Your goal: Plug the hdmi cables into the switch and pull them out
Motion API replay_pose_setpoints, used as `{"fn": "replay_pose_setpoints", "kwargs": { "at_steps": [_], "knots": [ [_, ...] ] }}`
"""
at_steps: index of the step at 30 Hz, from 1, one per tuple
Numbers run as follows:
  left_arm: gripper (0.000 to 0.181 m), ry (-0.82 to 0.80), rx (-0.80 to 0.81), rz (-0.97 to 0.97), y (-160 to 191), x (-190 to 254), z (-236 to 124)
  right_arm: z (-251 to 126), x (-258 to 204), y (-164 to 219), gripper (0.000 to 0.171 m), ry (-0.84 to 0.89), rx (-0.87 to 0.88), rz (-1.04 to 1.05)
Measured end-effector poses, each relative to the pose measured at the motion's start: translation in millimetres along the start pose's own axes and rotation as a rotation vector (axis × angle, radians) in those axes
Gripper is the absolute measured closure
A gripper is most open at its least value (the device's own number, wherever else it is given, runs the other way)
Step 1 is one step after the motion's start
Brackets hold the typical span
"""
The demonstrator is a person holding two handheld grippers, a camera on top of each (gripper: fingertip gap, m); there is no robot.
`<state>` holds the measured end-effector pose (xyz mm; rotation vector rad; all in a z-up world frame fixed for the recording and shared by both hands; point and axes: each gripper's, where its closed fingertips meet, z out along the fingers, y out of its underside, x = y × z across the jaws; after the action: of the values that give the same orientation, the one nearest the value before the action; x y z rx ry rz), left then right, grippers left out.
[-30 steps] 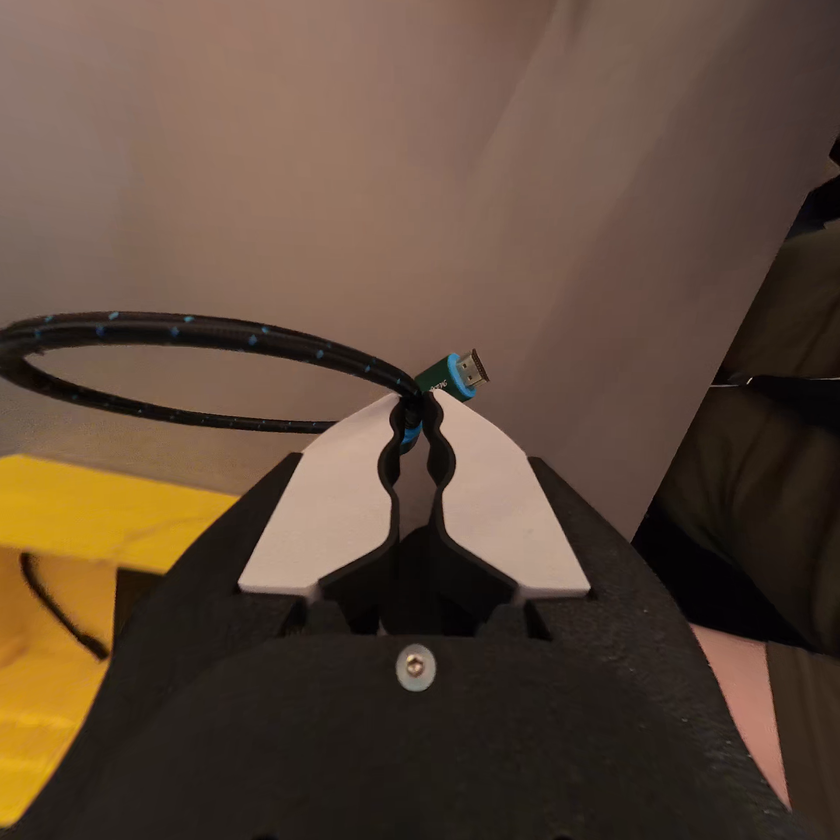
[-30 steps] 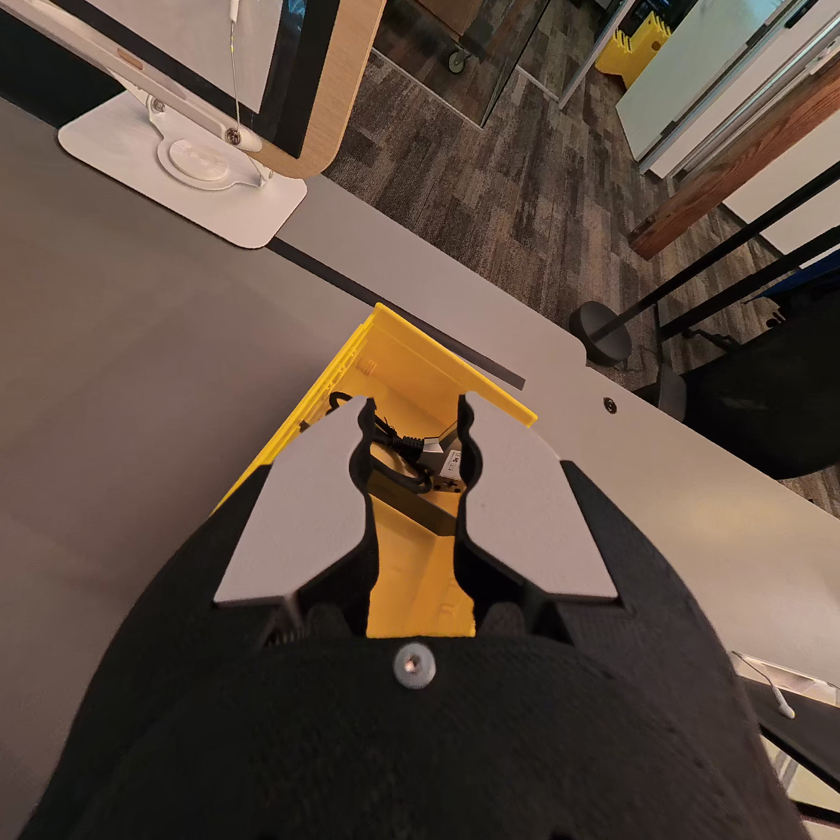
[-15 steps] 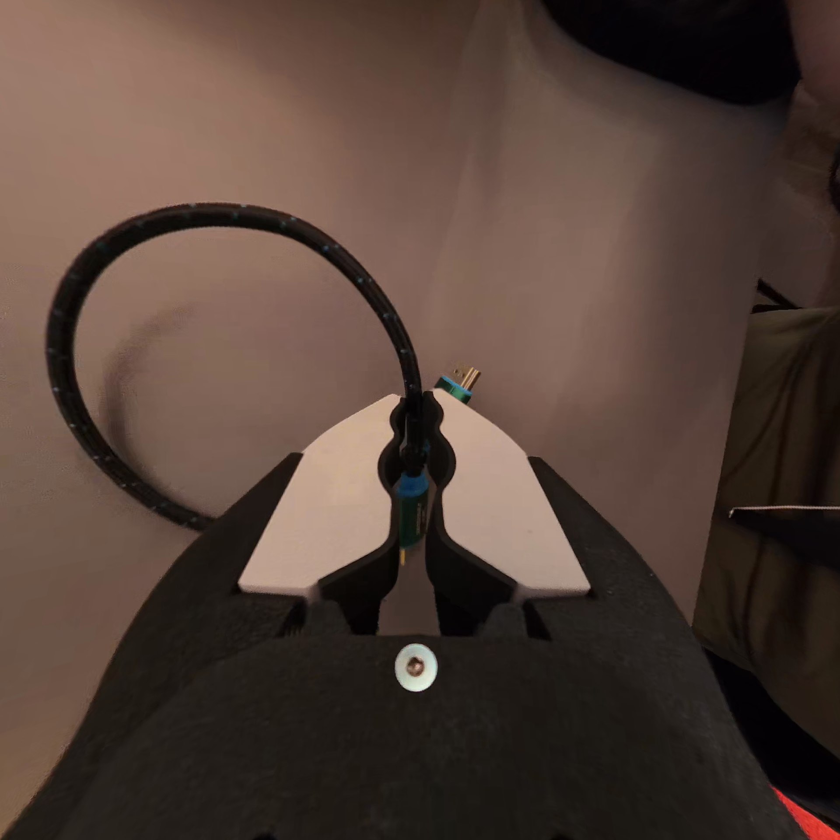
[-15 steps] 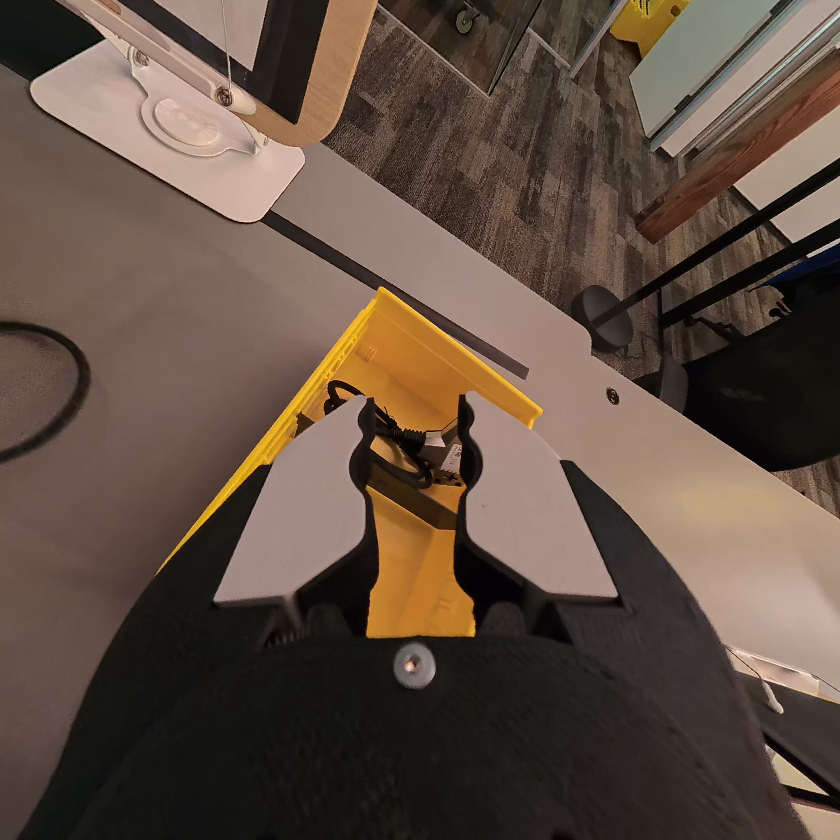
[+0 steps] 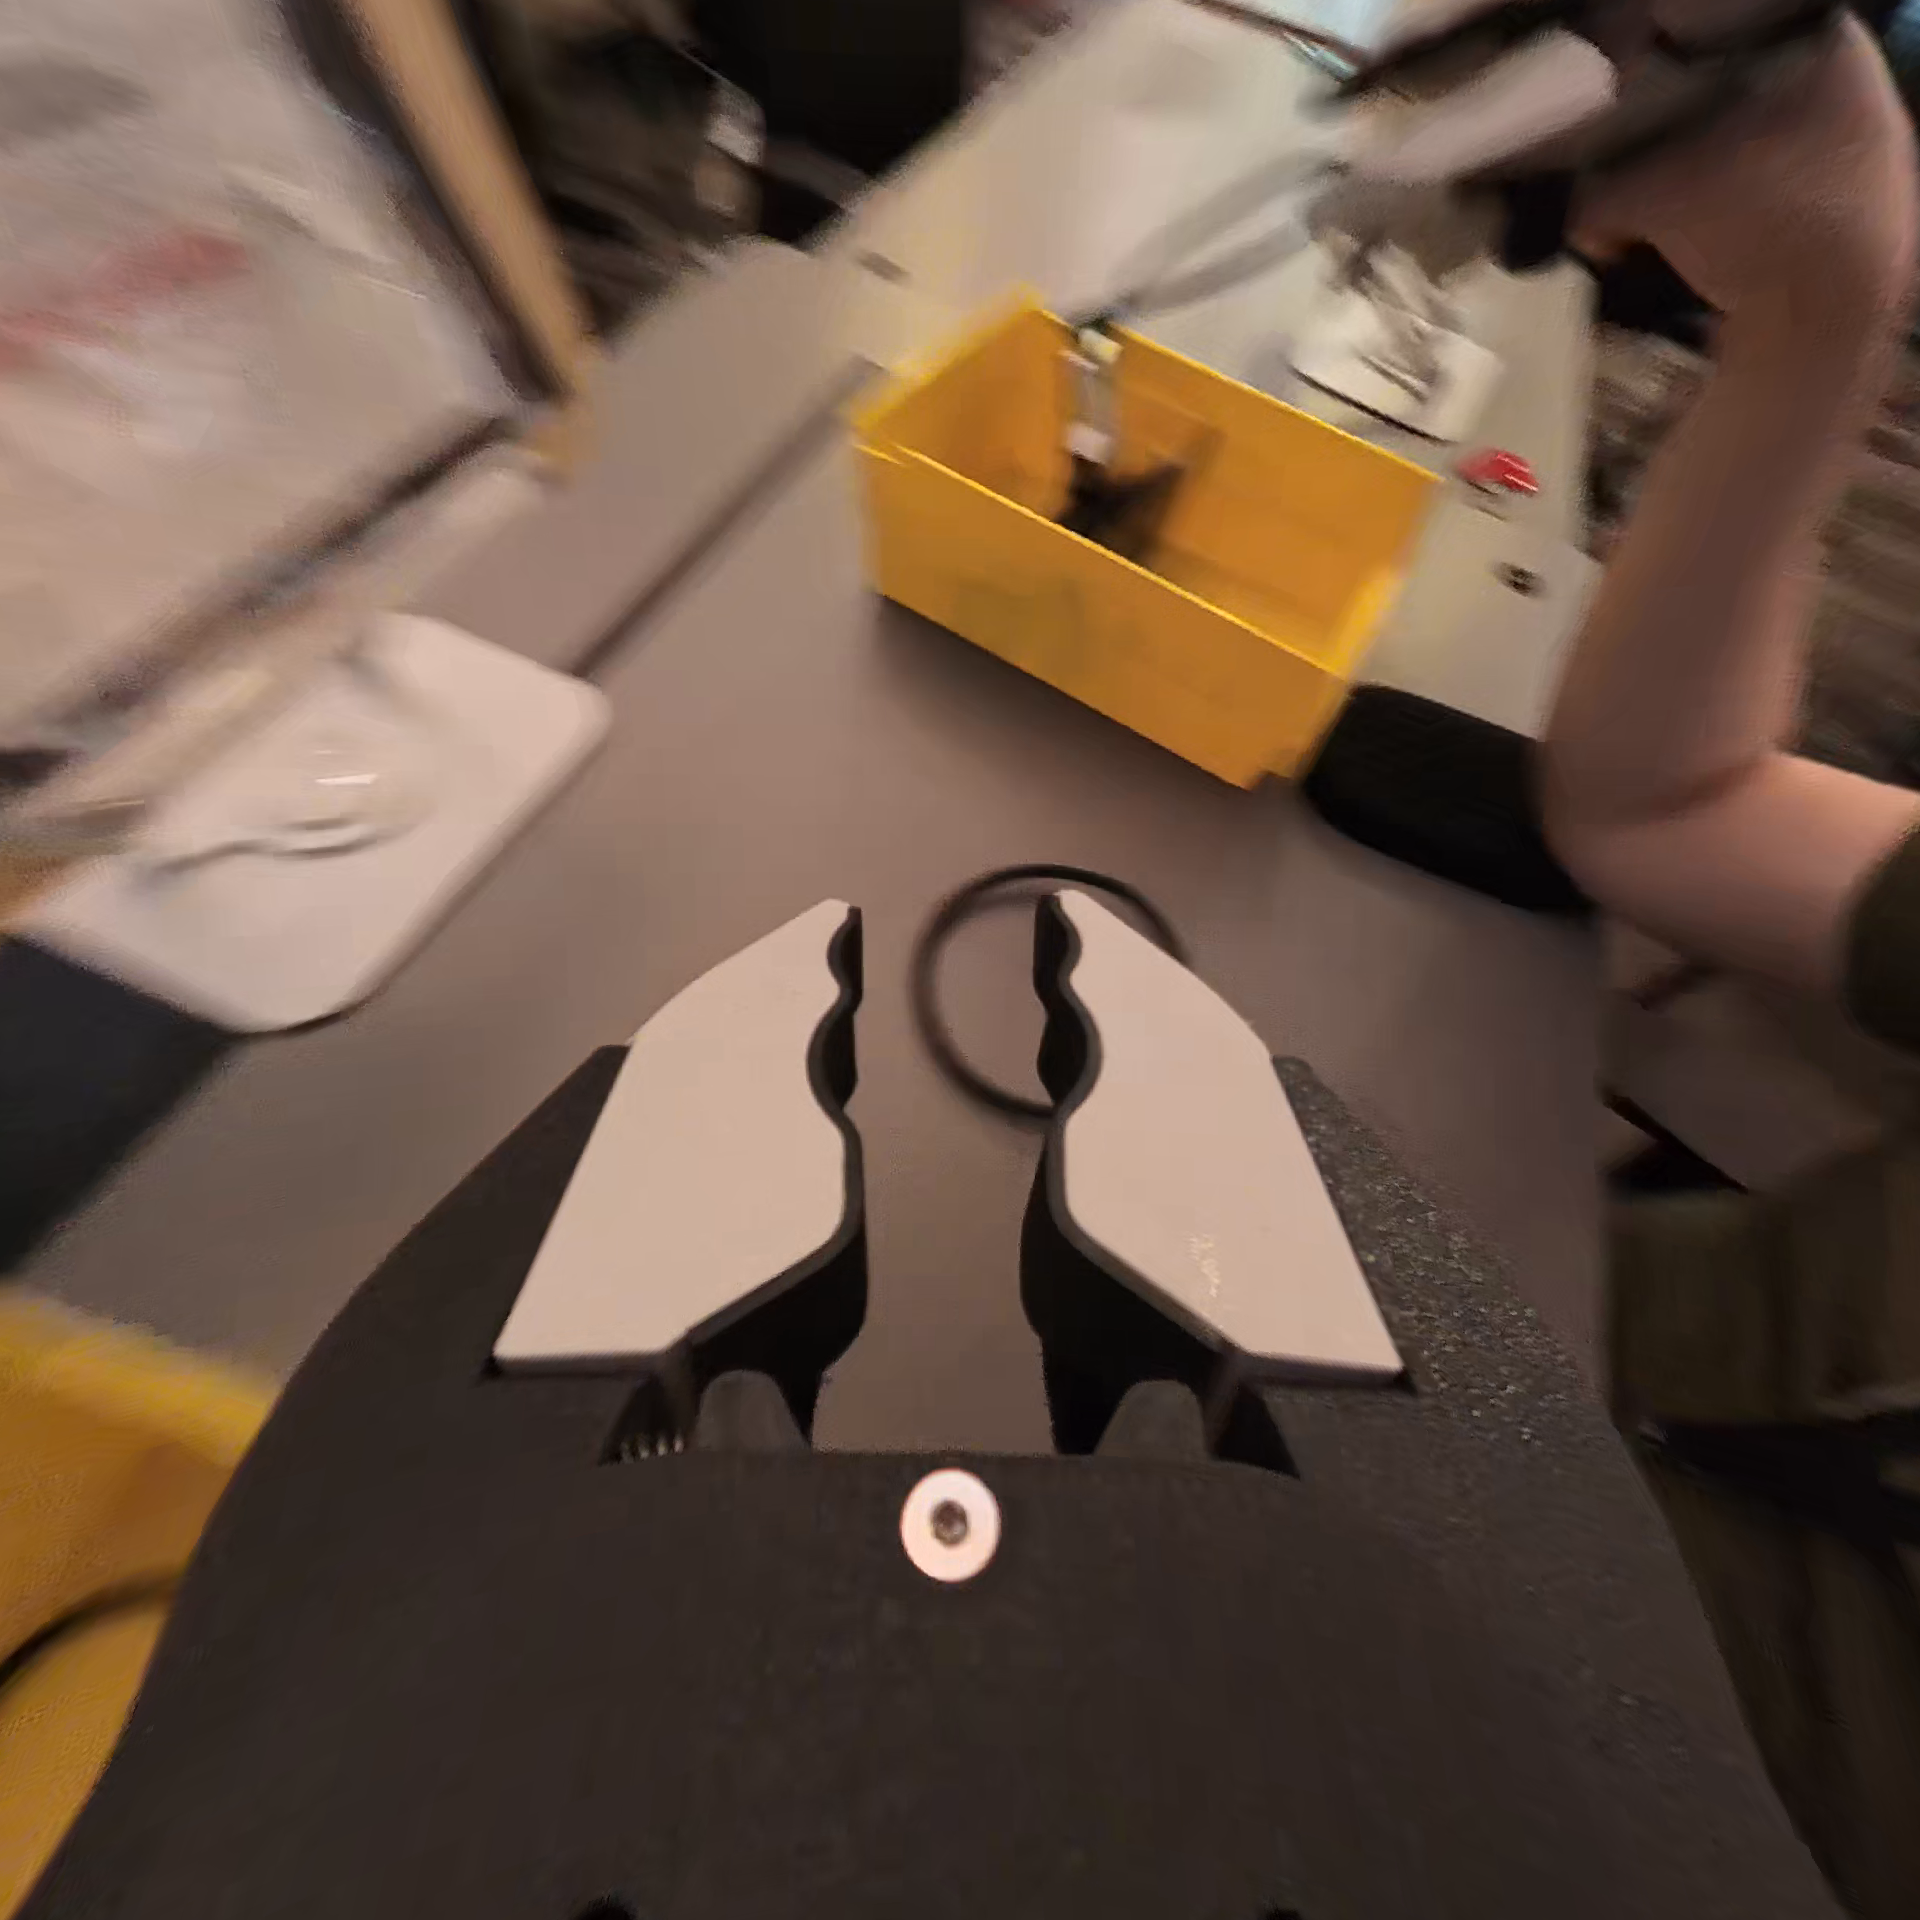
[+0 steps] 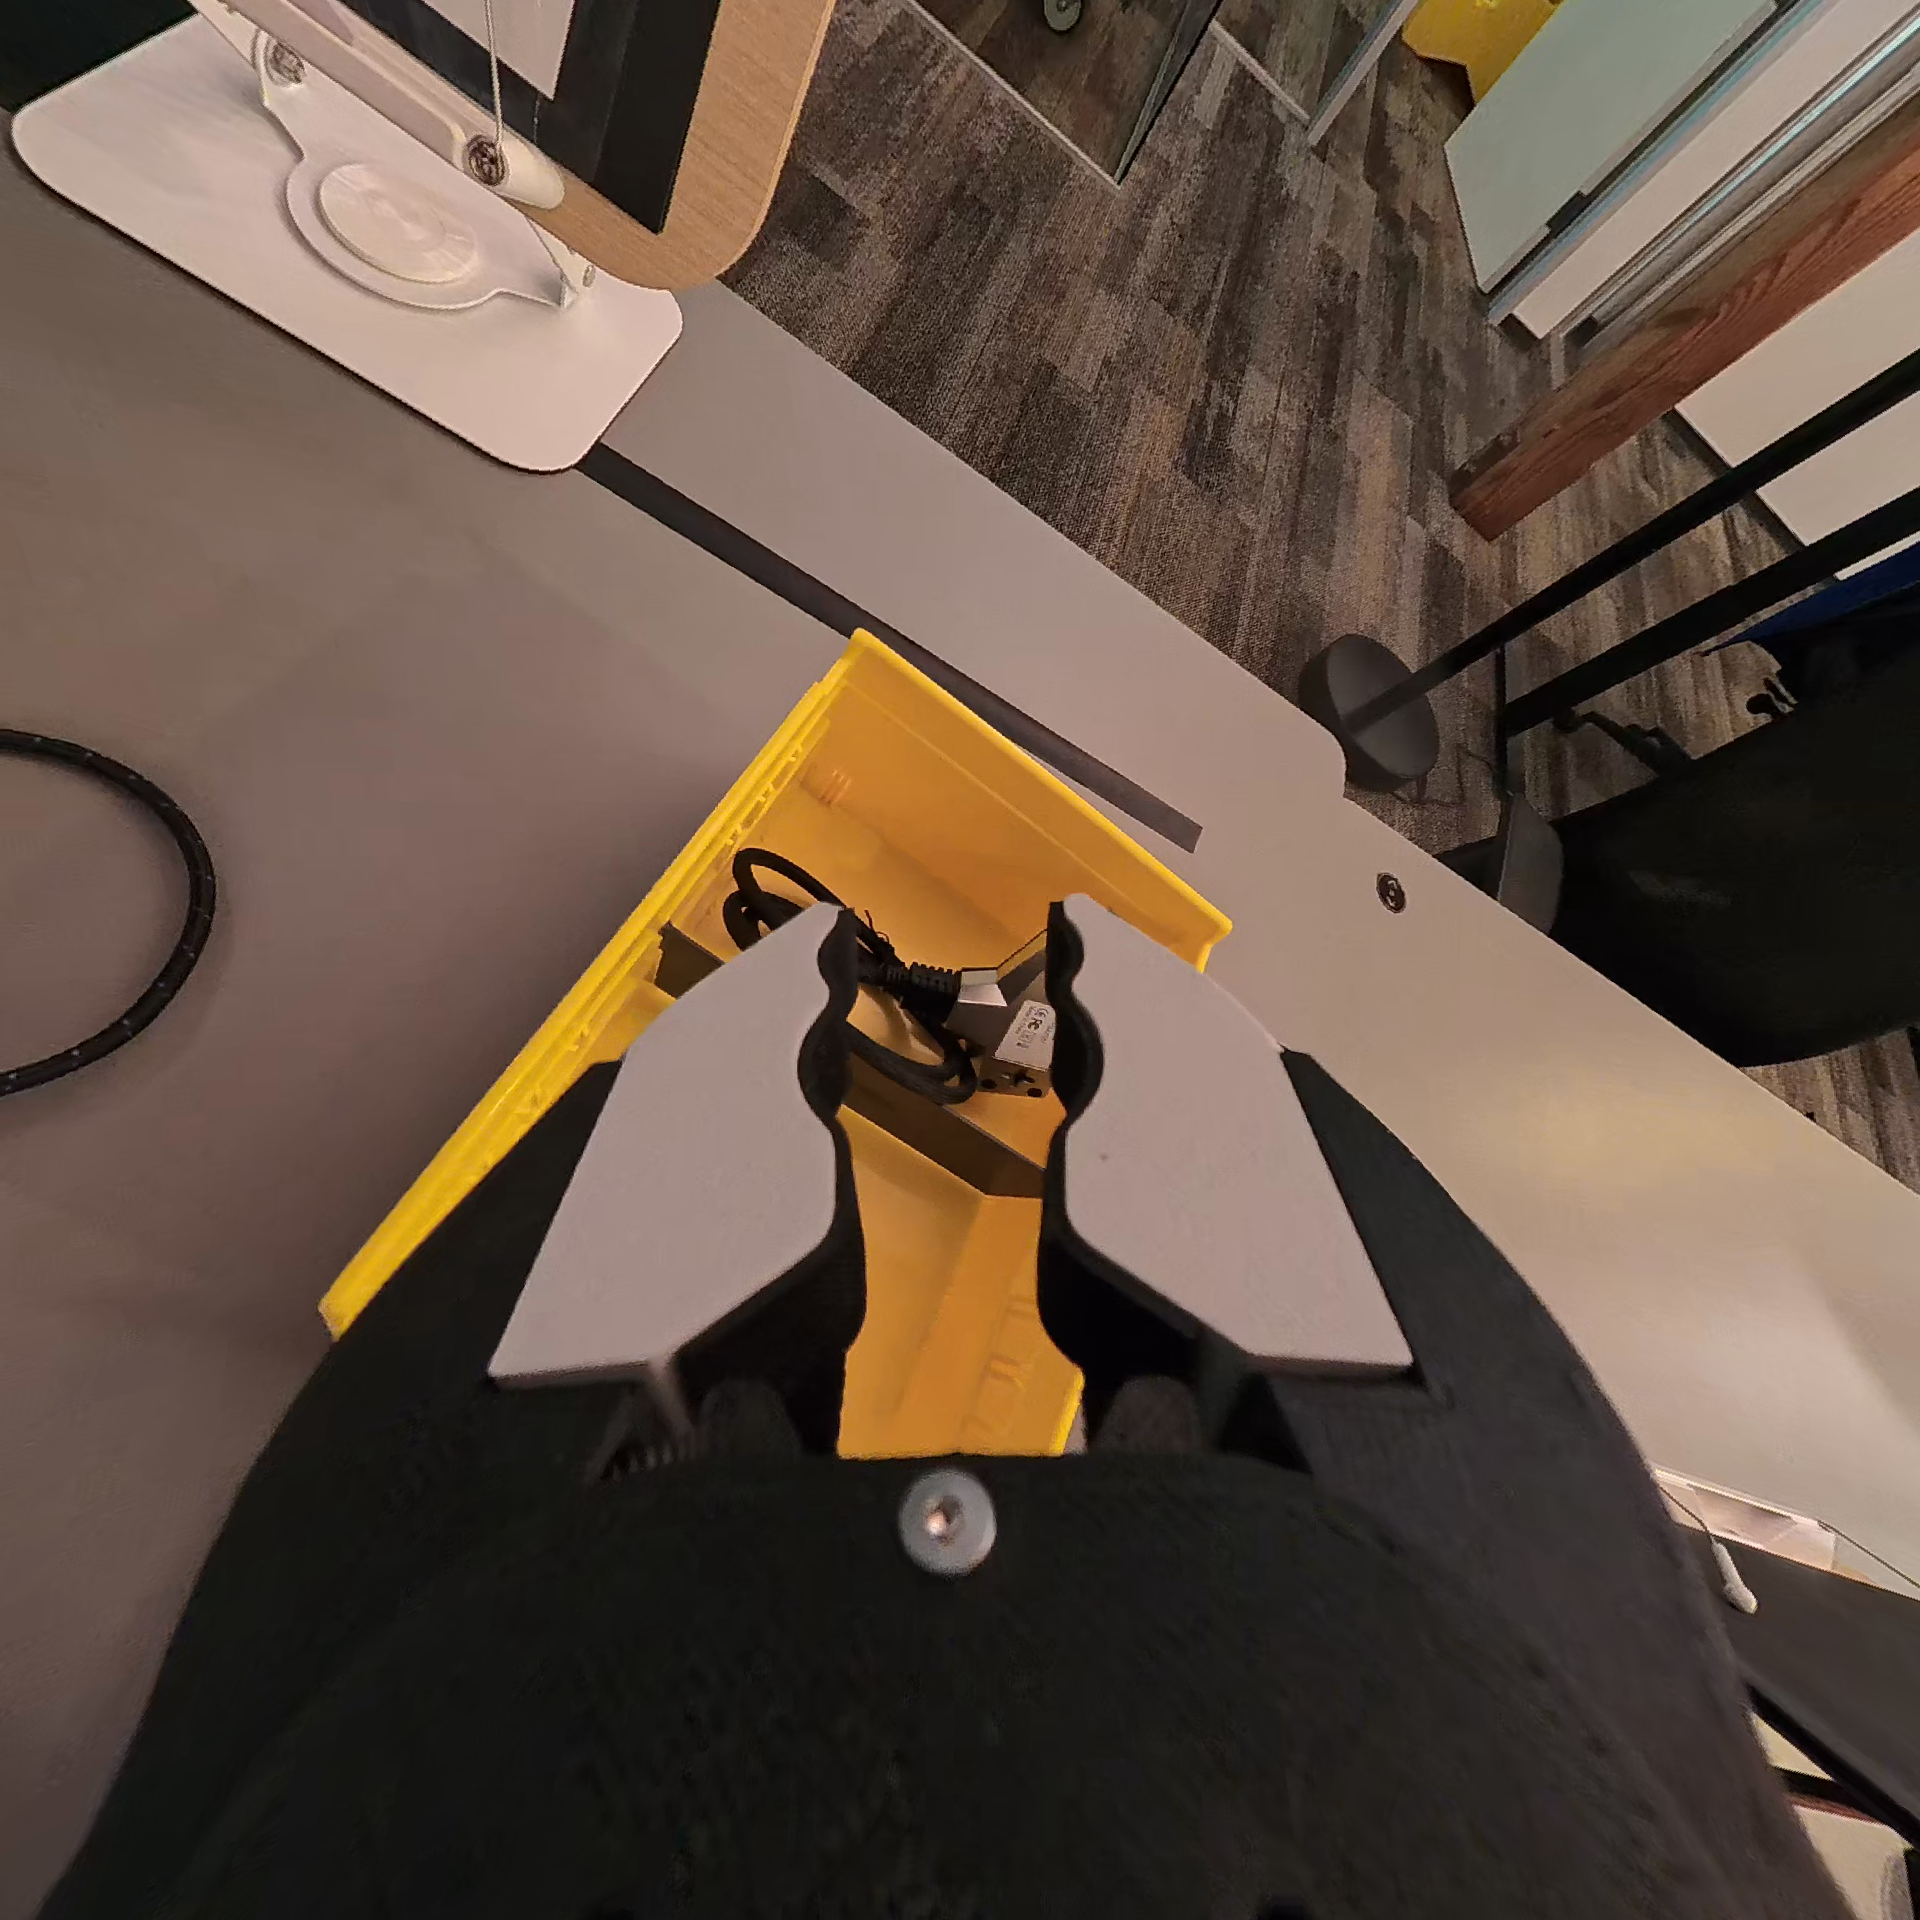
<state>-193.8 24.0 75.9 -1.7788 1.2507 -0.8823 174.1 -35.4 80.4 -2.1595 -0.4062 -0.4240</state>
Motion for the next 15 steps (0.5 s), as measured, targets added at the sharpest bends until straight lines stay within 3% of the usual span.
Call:
{"fn": "replay_pose_setpoints", "kwargs": {
  "at_steps": [2, 4, 6, 11, 15],
  "knots": [
    [0.15, -0.184, 0.08, 0.024, 0.4, -50.0, -44.8, 2.0, 2.8, 1.6, 0.135, 0.006, -0.006, 0.001],
    [0.156, -0.302, 0.035, 0.079, 14.0, -100.5, -68.9, 5.7, 5.4, 3.3, 0.134, 0.009, -0.017, 0.005],
    [0.168, -0.339, -0.15, 0.059, 52.5, -147.5, -75.0, 10.4, 7.2, 6.1, 0.134, 0.011, -0.032, 0.005],
    [0.16, -0.221, -0.725, -0.108, 175.7, -193.1, -76.1, 19.6, 14.6, 15.2, 0.134, 0.043, -0.089, 0.007],
    [0.161, -0.351, -0.933, 0.205, 217.2, -233.0, -74.8, 25.8, 13.0, 17.5, 0.134, 0.036, -0.106, 0.003]
  ]
}}
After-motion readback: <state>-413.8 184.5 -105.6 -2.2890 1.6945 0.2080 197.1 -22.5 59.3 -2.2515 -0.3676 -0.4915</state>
